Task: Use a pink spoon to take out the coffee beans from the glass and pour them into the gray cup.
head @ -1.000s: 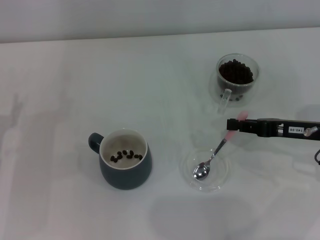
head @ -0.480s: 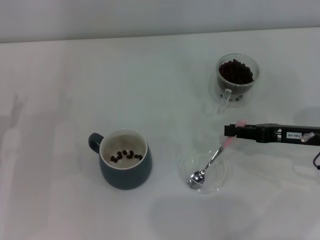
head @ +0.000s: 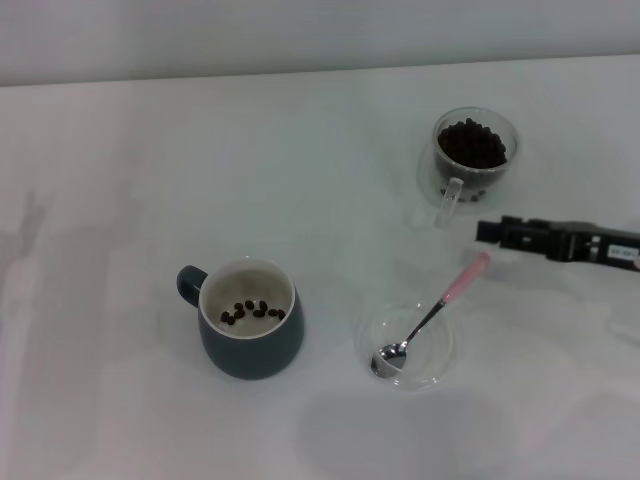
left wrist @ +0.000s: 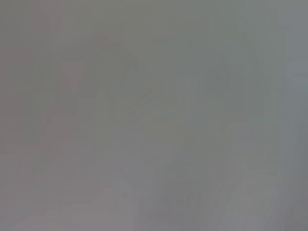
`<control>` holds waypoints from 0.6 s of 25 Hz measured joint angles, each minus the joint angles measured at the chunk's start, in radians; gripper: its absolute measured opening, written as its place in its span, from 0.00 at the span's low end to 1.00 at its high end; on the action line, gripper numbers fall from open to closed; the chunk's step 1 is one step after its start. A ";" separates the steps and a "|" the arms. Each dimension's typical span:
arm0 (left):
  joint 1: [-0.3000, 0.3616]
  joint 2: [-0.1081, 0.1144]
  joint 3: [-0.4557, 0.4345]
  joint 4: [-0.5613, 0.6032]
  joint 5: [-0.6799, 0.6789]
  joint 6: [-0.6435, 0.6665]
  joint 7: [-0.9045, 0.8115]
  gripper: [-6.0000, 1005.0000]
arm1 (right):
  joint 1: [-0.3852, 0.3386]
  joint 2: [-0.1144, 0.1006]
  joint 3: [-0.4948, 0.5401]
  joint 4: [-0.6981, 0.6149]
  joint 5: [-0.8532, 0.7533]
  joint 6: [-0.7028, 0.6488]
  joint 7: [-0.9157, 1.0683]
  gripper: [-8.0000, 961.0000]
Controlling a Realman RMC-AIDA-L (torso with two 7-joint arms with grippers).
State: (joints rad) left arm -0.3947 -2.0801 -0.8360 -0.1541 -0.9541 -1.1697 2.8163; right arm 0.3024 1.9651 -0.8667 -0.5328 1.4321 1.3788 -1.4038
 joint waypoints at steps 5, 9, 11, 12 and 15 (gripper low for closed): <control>0.000 0.000 0.000 -0.001 0.000 -0.001 0.000 0.88 | -0.025 0.002 0.144 0.002 0.005 0.007 -0.094 0.89; 0.000 0.000 0.000 0.001 0.000 -0.001 0.000 0.88 | -0.040 0.030 0.341 0.011 0.043 0.044 -0.286 0.90; -0.001 0.000 0.000 0.001 0.000 -0.001 0.000 0.88 | -0.041 0.036 0.412 0.080 0.119 0.053 -0.452 0.90; -0.001 0.000 0.000 0.001 0.000 -0.001 0.000 0.88 | -0.040 0.037 0.438 0.130 0.166 0.053 -0.547 0.90; -0.001 0.000 0.000 0.001 0.000 0.000 0.000 0.88 | -0.033 0.037 0.471 0.270 0.325 0.039 -0.836 0.91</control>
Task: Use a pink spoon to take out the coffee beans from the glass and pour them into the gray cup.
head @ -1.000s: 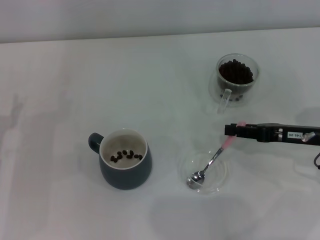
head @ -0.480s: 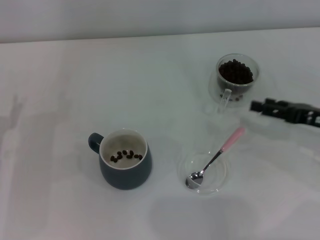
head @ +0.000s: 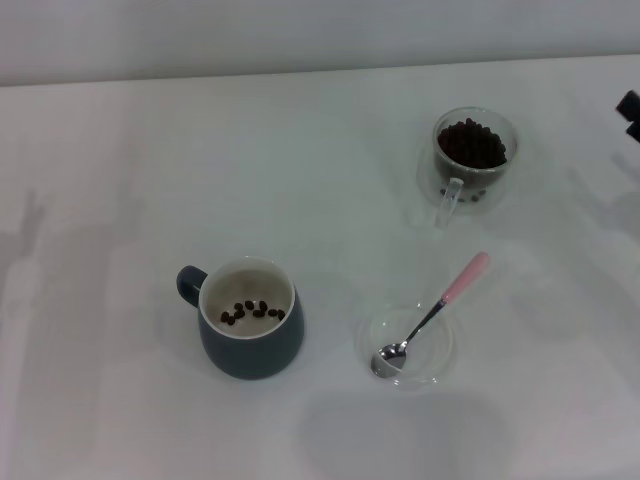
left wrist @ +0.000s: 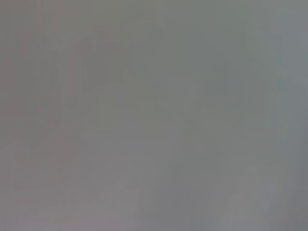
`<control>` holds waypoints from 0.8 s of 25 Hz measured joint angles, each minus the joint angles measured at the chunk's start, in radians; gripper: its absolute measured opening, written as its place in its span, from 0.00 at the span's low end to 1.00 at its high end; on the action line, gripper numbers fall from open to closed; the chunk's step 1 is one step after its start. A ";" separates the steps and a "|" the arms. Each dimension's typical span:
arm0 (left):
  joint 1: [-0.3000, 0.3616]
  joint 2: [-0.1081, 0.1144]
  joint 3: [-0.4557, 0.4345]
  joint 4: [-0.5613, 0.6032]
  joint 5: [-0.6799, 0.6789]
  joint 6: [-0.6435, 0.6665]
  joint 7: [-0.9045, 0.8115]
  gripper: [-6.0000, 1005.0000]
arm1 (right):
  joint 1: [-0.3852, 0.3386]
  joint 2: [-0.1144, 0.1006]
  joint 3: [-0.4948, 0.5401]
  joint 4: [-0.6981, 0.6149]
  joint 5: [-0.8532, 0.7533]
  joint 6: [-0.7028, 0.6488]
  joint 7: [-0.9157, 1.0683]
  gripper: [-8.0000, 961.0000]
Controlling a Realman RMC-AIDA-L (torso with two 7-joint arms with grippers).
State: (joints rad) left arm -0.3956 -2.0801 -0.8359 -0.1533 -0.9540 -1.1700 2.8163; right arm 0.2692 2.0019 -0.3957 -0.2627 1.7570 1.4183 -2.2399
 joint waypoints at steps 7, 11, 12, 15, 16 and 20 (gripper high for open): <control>0.001 0.000 0.001 -0.002 0.002 0.003 0.000 0.88 | 0.040 0.006 0.006 0.190 0.231 -0.073 -0.365 0.91; -0.003 0.000 0.006 -0.001 0.008 0.012 0.002 0.88 | 0.058 0.007 0.008 0.216 0.255 -0.110 -0.404 0.91; -0.004 0.000 0.006 -0.001 0.008 0.011 0.003 0.88 | 0.061 0.008 0.008 0.218 0.255 -0.113 -0.410 0.91; -0.007 0.001 0.003 -0.003 0.008 0.003 0.005 0.87 | 0.071 0.009 0.008 0.220 0.257 -0.114 -0.473 0.91; -0.008 0.001 0.002 -0.002 0.008 0.003 0.005 0.87 | 0.074 0.009 0.009 0.220 0.257 -0.114 -0.505 0.91; -0.010 0.002 0.005 0.000 0.009 0.003 0.007 0.87 | 0.084 0.009 0.018 0.219 0.271 -0.127 -0.551 0.91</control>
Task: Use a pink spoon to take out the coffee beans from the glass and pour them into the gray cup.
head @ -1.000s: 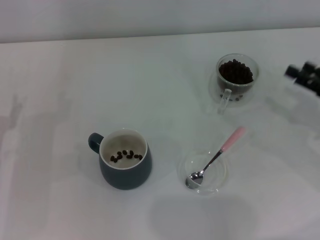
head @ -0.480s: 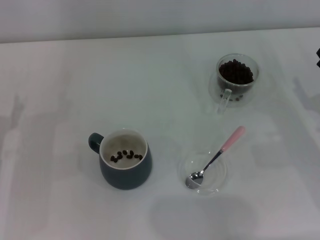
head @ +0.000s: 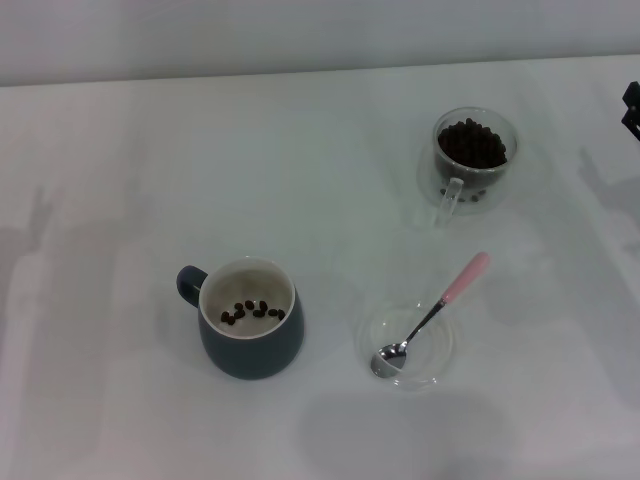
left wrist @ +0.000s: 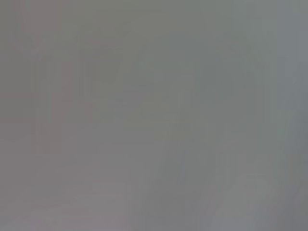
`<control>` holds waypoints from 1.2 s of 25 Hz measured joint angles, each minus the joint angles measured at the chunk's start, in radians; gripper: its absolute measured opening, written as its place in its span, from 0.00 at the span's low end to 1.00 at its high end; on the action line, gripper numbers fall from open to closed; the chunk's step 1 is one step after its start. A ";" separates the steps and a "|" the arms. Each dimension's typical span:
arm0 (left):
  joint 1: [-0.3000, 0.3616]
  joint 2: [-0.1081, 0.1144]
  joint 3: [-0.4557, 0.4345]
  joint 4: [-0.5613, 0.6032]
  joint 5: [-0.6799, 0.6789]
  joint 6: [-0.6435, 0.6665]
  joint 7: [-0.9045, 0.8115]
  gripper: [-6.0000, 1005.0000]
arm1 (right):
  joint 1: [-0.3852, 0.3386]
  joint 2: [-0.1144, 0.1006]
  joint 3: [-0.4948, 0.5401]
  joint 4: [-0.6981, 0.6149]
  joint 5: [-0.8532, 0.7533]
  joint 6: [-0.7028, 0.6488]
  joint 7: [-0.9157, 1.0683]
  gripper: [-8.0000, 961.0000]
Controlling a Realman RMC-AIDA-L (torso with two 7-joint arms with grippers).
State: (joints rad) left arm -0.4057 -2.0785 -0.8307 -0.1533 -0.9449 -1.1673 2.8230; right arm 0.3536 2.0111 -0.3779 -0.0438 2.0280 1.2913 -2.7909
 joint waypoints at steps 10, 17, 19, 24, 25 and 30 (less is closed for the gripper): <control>0.011 -0.006 -0.012 -0.015 -0.019 -0.054 0.001 0.87 | 0.064 0.000 0.006 -0.004 0.022 -0.129 0.002 0.91; 0.011 -0.006 -0.018 -0.019 -0.060 -0.055 0.001 0.87 | 0.086 0.004 0.025 0.023 0.040 -0.156 0.007 0.91; -0.001 -0.004 -0.019 -0.019 -0.097 -0.015 0.001 0.87 | 0.090 0.005 0.035 0.026 0.041 -0.169 0.012 0.91; -0.007 -0.007 -0.019 -0.023 -0.130 -0.020 0.002 0.87 | 0.101 0.006 0.058 0.024 0.041 -0.230 0.010 0.91; -0.007 -0.007 -0.019 -0.023 -0.130 -0.027 0.002 0.87 | 0.103 0.006 0.059 0.021 0.041 -0.232 0.007 0.91; -0.008 -0.005 -0.016 -0.023 -0.127 -0.053 0.002 0.87 | 0.117 0.005 0.059 0.004 0.041 -0.230 0.005 0.91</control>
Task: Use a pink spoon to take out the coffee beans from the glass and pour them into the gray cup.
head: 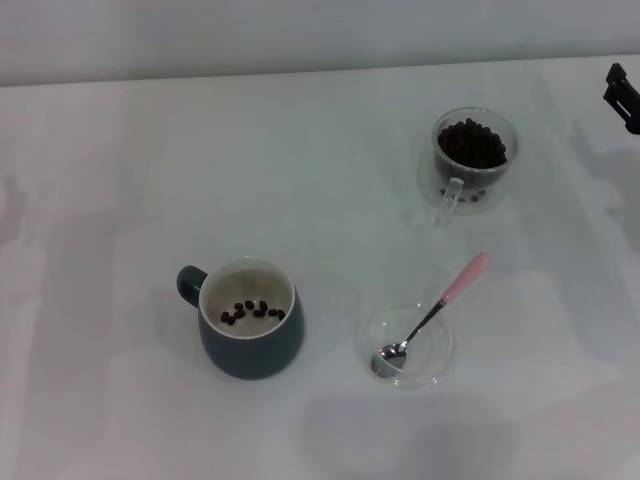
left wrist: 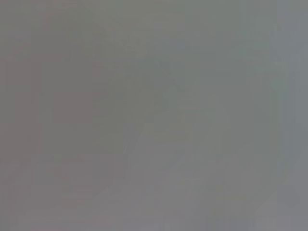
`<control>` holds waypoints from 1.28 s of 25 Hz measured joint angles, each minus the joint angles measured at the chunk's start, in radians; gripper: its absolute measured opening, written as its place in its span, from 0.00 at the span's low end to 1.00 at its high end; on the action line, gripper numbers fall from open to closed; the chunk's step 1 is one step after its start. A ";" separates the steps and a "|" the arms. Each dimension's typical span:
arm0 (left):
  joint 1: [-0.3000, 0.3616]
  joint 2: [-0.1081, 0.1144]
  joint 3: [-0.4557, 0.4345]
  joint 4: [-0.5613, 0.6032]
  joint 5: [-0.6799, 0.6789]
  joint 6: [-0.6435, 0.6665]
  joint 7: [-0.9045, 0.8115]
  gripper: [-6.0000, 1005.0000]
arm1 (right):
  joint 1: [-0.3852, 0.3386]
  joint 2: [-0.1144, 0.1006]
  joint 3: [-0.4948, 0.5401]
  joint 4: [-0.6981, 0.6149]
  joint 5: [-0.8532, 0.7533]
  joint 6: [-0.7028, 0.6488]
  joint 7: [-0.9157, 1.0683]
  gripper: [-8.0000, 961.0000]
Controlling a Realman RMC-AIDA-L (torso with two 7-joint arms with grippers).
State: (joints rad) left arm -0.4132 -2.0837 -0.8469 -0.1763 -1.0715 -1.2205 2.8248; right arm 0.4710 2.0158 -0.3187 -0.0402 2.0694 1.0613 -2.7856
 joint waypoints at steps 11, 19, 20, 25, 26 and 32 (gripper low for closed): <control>0.007 -0.001 0.009 -0.007 0.050 -0.012 -0.002 0.87 | 0.001 0.000 0.000 -0.014 0.004 -0.018 -0.008 0.91; 0.009 -0.002 0.009 -0.019 0.055 -0.002 -0.003 0.87 | 0.006 -0.008 -0.011 -0.017 0.003 -0.027 -0.004 0.91; 0.009 -0.002 0.010 -0.021 0.056 -0.002 -0.003 0.87 | 0.004 -0.009 -0.010 -0.022 0.003 -0.028 -0.004 0.91; 0.008 -0.001 0.011 -0.022 0.102 -0.001 -0.001 0.87 | 0.001 -0.009 -0.013 -0.054 0.001 -0.068 -0.009 0.91; 0.007 -0.001 0.011 -0.022 0.105 -0.001 0.000 0.87 | 0.000 -0.009 -0.011 -0.061 0.001 -0.070 -0.009 0.91; 0.000 -0.001 0.010 -0.022 0.111 -0.002 0.000 0.87 | -0.013 -0.005 -0.004 -0.092 0.004 -0.062 -0.009 0.91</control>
State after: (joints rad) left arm -0.4130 -2.0847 -0.8373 -0.1980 -0.9608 -1.2220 2.8247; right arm 0.4581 2.0112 -0.3229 -0.1327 2.0729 0.9995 -2.7950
